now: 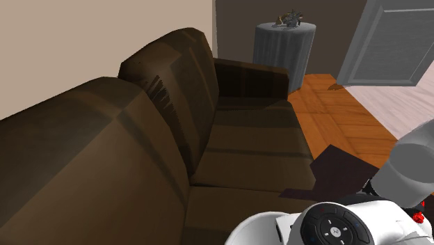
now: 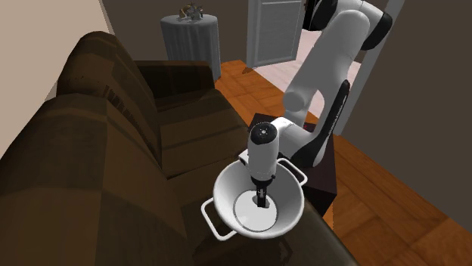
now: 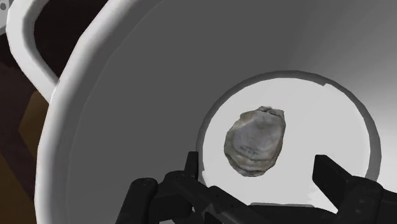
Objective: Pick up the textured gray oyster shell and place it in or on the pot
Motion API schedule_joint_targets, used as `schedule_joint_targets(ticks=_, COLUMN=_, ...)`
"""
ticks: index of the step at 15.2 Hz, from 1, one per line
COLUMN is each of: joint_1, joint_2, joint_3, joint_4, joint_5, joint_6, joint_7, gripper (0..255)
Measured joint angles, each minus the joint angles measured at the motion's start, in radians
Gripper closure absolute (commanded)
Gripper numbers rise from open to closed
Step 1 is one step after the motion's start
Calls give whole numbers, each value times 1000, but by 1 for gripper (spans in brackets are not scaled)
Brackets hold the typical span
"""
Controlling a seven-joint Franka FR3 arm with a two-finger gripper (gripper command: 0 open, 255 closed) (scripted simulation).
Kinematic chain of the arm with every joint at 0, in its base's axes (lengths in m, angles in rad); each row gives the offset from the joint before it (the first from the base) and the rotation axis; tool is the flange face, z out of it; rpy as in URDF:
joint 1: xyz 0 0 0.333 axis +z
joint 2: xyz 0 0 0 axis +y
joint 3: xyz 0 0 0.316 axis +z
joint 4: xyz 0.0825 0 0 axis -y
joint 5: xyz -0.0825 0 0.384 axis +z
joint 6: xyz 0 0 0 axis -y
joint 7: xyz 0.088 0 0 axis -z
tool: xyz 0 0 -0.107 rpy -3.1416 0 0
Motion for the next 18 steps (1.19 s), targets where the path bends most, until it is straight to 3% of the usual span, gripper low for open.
schedule_joint_targets(ticks=2, joint_1=-92, joint_2=-7, joint_3=101, joint_4=-2, joint_5=25, joint_6=31, joint_7=-16, gripper=0)
schedule_joint_targets(ticks=9, joint_1=-123, joint_2=-12, joint_3=138, joint_4=-10, joint_5=42, joint_6=48, joint_7=-28, gripper=0)
schedule_joint_targets(ticks=10, joint_1=-123, joint_2=-12, joint_3=138, joint_4=-10, joint_5=42, joint_6=48, joint_7=-28, gripper=255)
schedule_joint_targets(ticks=18, joint_1=-123, joint_2=-12, joint_3=138, joint_4=-10, joint_5=42, joint_6=48, joint_7=-28, gripper=255)
